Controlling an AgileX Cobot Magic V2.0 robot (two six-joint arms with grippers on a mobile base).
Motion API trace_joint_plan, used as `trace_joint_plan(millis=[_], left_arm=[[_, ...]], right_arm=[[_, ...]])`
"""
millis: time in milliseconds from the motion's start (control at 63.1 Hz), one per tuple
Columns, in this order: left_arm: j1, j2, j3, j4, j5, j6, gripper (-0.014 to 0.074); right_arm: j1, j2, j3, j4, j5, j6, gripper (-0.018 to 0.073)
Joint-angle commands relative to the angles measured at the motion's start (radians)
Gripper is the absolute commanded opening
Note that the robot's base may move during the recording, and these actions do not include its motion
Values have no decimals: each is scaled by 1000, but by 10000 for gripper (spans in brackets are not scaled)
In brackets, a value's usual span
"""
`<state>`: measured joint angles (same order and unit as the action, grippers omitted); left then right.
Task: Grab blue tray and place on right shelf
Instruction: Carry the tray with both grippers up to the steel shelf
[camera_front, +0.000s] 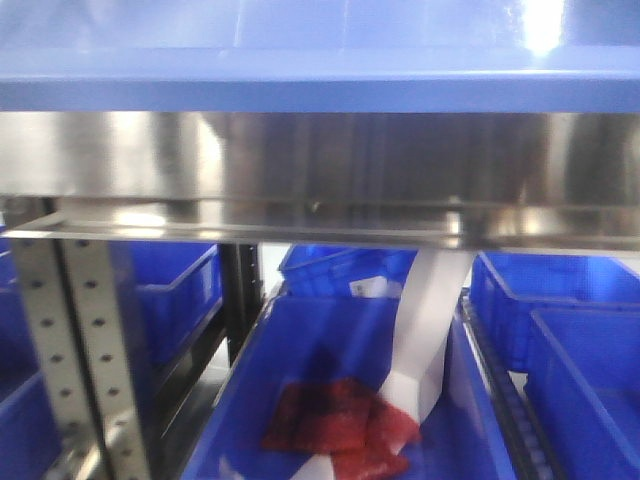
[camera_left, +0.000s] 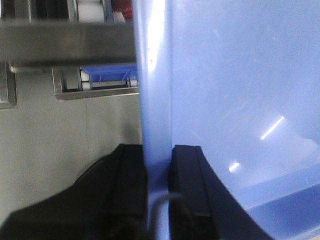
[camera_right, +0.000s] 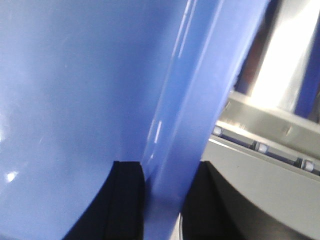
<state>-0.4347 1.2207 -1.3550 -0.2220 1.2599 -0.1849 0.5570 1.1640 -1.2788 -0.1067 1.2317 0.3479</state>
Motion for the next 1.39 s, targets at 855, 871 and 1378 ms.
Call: trace_joint_plan(millis=[855,871,1378], left_arm=[[-4,-25,-28,-16,79,19,-48],[-4,-25,-28,-16,79,19,-48],[-4,-25,-28,-16,79,19,-48]], right_arm=[[0,-19,-29,-42,-19,-44,23],[0,-19,-29,-42,-19,-44,23],[0,-19,-29,-42,-19,-44,23]])
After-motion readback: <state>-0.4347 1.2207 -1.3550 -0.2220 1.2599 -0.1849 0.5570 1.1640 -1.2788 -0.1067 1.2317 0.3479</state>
